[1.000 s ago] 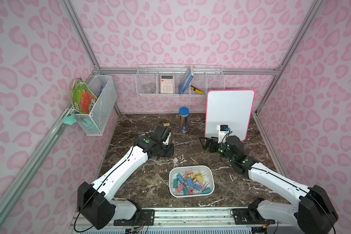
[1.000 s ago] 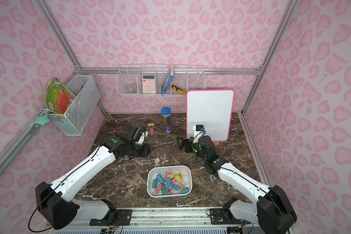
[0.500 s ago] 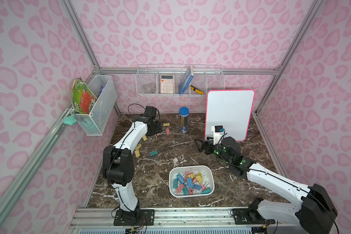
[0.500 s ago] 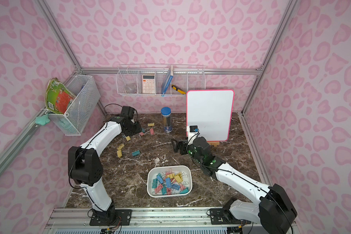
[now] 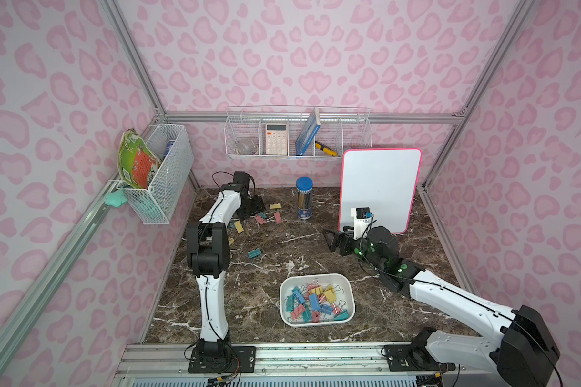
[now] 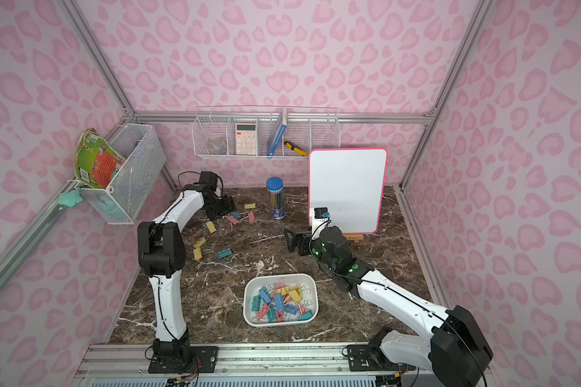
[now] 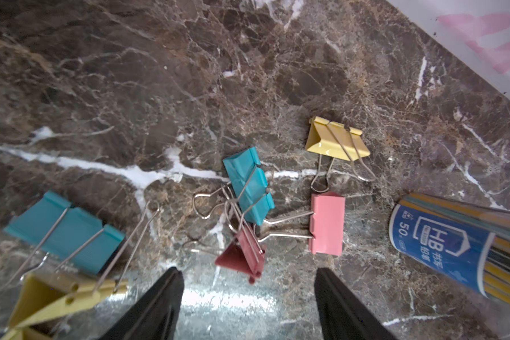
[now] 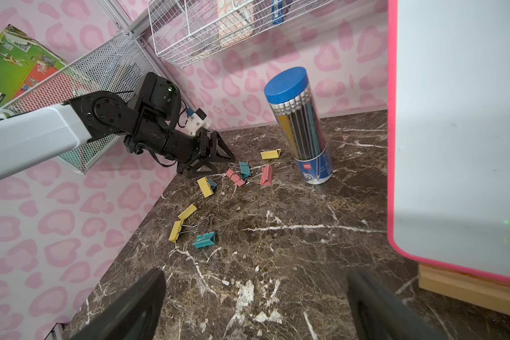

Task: Put the binder clips in the storage box
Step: Pick up the binder clip at the center of the board.

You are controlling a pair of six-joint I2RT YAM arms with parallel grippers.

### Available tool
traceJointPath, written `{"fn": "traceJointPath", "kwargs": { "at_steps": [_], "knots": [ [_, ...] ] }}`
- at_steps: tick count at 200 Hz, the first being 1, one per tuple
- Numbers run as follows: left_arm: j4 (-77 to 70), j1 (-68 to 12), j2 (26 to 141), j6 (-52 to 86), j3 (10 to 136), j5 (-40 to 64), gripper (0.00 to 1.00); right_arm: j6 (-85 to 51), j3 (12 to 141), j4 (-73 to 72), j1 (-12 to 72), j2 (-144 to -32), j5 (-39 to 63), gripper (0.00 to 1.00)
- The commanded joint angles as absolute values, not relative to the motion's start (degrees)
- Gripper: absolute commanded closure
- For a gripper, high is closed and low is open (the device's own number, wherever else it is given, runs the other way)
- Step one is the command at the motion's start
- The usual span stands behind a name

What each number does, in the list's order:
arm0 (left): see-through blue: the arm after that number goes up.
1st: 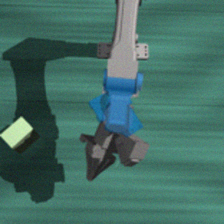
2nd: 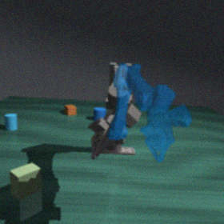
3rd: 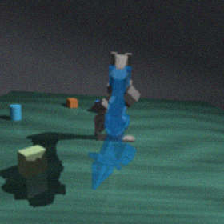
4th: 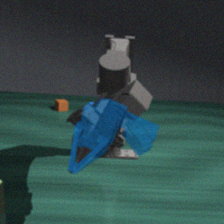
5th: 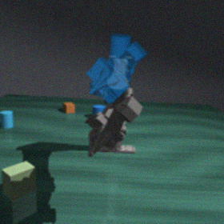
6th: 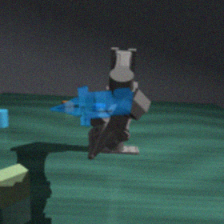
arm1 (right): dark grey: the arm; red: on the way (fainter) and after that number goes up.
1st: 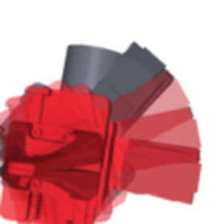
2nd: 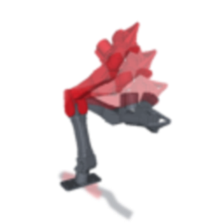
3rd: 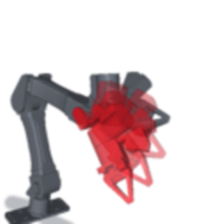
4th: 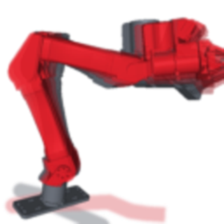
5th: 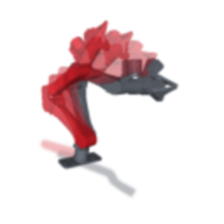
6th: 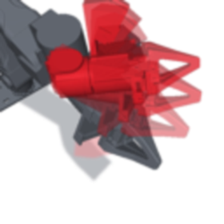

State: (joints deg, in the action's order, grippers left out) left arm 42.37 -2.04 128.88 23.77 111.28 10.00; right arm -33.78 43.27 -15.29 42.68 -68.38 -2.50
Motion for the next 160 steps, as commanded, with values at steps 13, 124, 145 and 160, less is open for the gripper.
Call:
{"fn": "traceJointPath", "kwargs": {
  "at_steps": [13, 124, 145, 160],
  "knots": [
    [45.2, -1.9, 132.0, 20.3, 114.1, 14.6, 0.36, -33.0, 44.3, -15.6, 42.7, -68.4, -3.0, 0.02],
    [48.1, -1.9, 134.2, 20.0, 115.5, 19.4, 0.68, -34.1, 43.7, -16.1, 42.6, -68.5, -3.2, 0.02],
    [48.7, -1.8, 134.0, 19.9, 115.4, 18.9, 0.75, -34.4, 43.3, -16.4, 42.6, -68.3, -3.3, 0.02],
    [49.1, -1.9, 133.8, 19.9, 115.2, 18.9, 0.77, -34.7, 43.0, -16.8, 42.6, -68.2, -3.3, 0.02]
  ]
}}
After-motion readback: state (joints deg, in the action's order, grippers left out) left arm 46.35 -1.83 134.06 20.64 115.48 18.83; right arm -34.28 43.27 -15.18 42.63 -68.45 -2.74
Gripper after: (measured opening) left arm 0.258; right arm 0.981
